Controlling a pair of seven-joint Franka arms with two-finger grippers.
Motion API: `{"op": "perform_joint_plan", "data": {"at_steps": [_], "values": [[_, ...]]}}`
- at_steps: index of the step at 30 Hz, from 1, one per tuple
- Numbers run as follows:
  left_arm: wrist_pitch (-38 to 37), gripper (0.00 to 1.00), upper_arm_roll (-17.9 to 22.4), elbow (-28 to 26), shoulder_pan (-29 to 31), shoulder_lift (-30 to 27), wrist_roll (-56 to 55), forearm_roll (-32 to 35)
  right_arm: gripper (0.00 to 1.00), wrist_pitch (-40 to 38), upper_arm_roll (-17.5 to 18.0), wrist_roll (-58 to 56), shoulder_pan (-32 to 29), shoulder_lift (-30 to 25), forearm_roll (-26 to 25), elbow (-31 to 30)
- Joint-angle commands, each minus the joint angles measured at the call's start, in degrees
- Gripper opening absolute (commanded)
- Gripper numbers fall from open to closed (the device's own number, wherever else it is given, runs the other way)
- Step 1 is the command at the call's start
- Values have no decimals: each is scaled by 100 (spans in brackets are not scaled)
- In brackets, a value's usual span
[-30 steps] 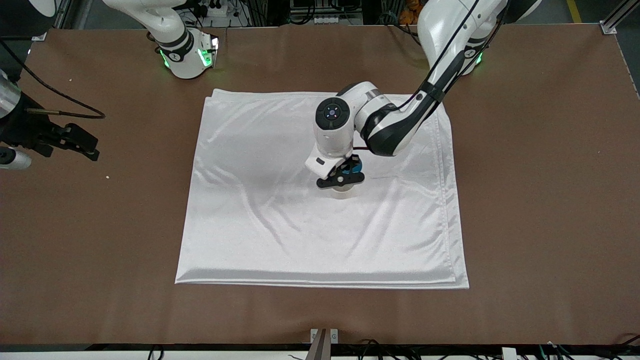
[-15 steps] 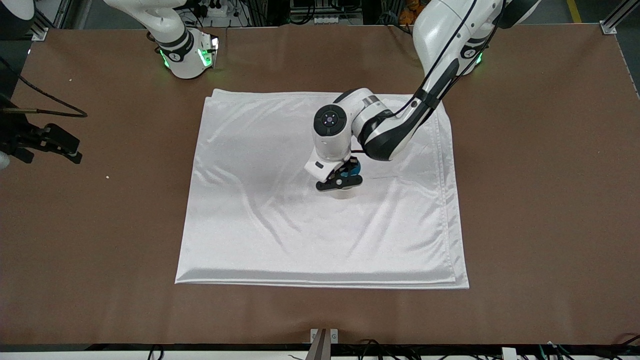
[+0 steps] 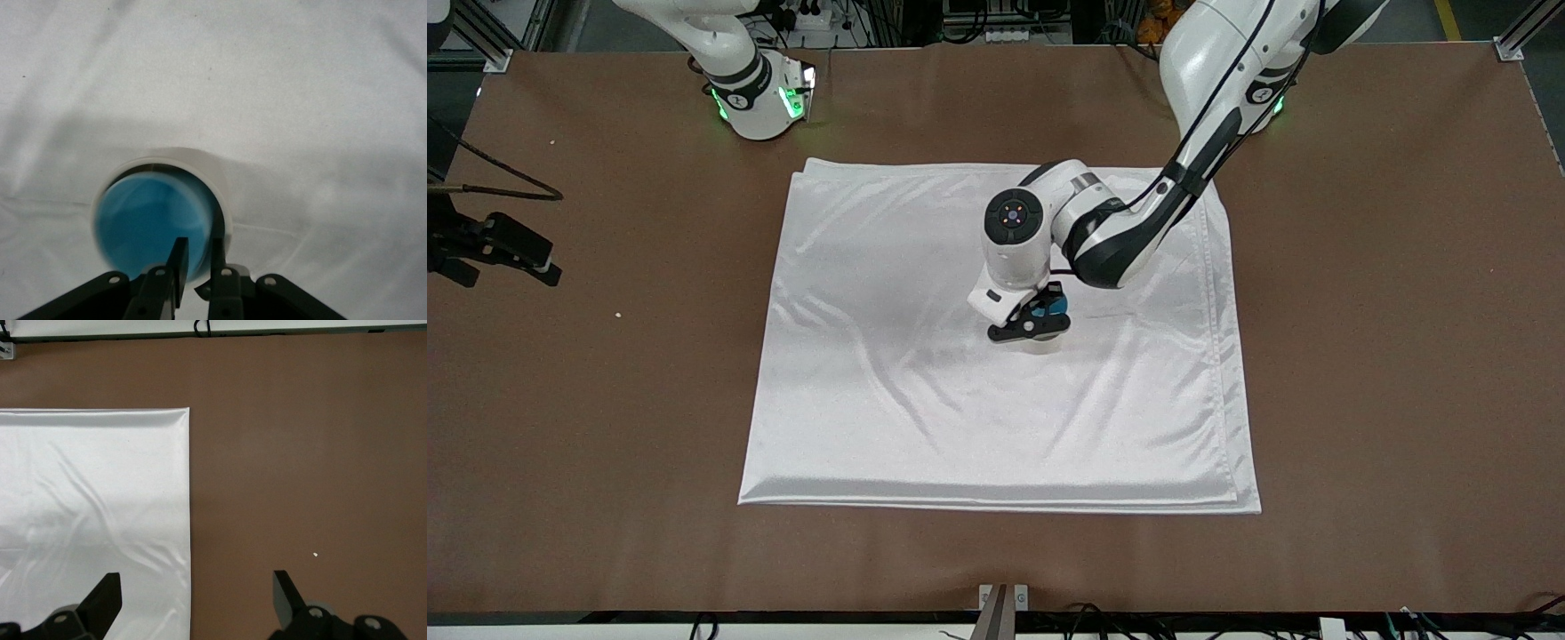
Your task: Place blue cup into white mug on cloth
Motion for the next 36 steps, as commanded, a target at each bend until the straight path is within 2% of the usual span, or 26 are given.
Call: {"op": "perform_joint_plan", "data": {"at_steps": [1, 4, 6, 8, 11, 14, 15, 26, 31, 36], "values": [[-1, 24, 75, 170, -89, 63, -101, 163, 100, -49, 209, -73, -202, -112, 109, -67], [-1, 29, 93, 205, -80, 46, -101, 163, 100, -101, 209, -73, -211, -103, 109, -58], [-1, 37, 145, 196, -89, 10, -101, 163, 100, -137, 209, -73, -202, -103, 109, -58], [-1, 52, 154, 188, -80, -33, -101, 181, 100, -163, 209, -116, -185, -112, 101, -58], [-10, 69, 154, 161, -28, -209, -75, 198, 100, -189, 200, -379, -185, -112, 92, -58], [-89, 96, 207, 100, 25, -385, -31, 198, 100, -277, 156, -740, -185, -121, 92, -75], [-115, 100, 233, 56, 34, -455, -22, 198, 100, -295, 156, -758, -185, -121, 92, -75], [-493, 100, 339, -594, 490, -1413, 619, 93, 100, -84, 156, -741, -167, -481, 92, -585], [-546, 100, 365, -998, 763, -1975, 1251, -328, 100, -93, 156, -741, -167, -490, 92, -594], [-739, 100, 751, -1464, 860, -2660, 1997, -759, 100, -102, 156, -741, -167, -464, 92, -576]]}}
